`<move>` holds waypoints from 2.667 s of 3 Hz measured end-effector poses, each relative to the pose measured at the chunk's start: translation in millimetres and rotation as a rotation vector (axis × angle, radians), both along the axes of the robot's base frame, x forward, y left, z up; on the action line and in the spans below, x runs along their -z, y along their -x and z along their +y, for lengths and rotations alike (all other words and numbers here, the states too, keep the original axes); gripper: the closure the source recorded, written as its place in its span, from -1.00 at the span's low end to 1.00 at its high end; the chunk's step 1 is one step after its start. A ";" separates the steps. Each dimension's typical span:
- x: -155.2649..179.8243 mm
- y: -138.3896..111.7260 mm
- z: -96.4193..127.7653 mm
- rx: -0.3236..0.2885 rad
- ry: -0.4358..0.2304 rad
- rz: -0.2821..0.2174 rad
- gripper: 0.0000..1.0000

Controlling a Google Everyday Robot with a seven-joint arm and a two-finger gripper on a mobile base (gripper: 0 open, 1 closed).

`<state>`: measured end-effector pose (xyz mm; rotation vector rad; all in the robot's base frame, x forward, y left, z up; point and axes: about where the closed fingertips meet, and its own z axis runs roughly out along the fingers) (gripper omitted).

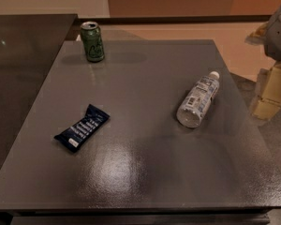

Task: Place blue plastic bottle upright

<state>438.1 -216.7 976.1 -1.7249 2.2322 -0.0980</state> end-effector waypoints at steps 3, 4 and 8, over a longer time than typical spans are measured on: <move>5.4 -20.4 17.0 -0.141 -0.005 0.009 -1.00; 20.2 -40.7 33.8 -0.326 0.036 -0.018 -1.00; 84.5 -103.0 70.3 -1.087 0.198 0.036 -1.00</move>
Offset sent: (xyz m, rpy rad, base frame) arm 0.0055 0.0075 -0.0072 0.0134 0.0509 0.0769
